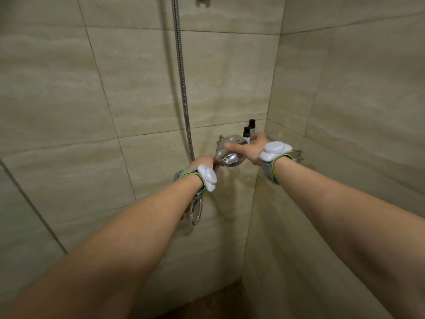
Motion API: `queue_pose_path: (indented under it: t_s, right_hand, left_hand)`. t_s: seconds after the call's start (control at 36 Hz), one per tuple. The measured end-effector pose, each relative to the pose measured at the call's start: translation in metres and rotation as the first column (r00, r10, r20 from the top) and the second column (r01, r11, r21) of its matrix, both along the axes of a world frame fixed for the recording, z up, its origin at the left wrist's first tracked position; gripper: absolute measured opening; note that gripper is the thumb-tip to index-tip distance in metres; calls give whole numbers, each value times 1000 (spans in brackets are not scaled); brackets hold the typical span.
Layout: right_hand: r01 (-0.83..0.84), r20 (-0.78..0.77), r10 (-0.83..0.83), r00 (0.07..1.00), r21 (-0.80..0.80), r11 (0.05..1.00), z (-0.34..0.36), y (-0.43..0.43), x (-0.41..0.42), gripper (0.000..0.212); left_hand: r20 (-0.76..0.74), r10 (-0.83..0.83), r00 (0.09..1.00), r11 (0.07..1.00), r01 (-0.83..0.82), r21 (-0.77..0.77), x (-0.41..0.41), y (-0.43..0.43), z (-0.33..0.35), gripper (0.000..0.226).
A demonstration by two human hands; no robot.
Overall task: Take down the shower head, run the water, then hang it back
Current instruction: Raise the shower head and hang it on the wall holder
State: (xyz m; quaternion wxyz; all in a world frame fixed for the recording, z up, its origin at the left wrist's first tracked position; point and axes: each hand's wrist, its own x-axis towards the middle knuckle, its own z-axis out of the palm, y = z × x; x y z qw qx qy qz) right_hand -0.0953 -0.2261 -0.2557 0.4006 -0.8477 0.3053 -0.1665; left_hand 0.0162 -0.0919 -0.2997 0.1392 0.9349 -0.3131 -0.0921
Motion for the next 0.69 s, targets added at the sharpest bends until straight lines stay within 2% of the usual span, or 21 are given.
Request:
queue_pose_path:
  t_s: [0.11,0.17,0.22,0.28,0.33,0.42,0.56,0.69]
  right_hand:
    - [-167,40,168,985,-19,986,16,-10,-6,144]
    - [-219,42,220,975,-20,976,21,-14,-5,140]
    - [-255,54,256,965,-26,967,24,-17,-5,144]
    - [-286,67,288,955,-33,958,25,-18,-4,143]
    - [-322,88,326,941,-54,945,27,-19,-3,133]
    - [-345,45,354,934,-138,928,32,-17,-2,128]
    - [-327,89,349,933,-194,925,40,-15,-1,116]
    - [-253,178,294,939,-221,942,54,-2,0,107]
  left_hand:
    - [15,-11,1000,1000,11,-14,0,2,14,36]
    - [7,-20,1000,999,20,-35,-4,3,24,41]
    - [-27,-37,999,996,35,-77,-5,3,33,53]
    - [-40,-44,998,991,39,-127,-4,3,39,50]
    - [-44,-52,998,984,44,-171,-2,4,44,50]
    - [-46,-105,993,970,92,-226,4,4,46,62]
    - [-13,-122,992,935,110,-337,-2,7,54,44]
    - [33,-111,993,918,115,-379,2,8,65,47]
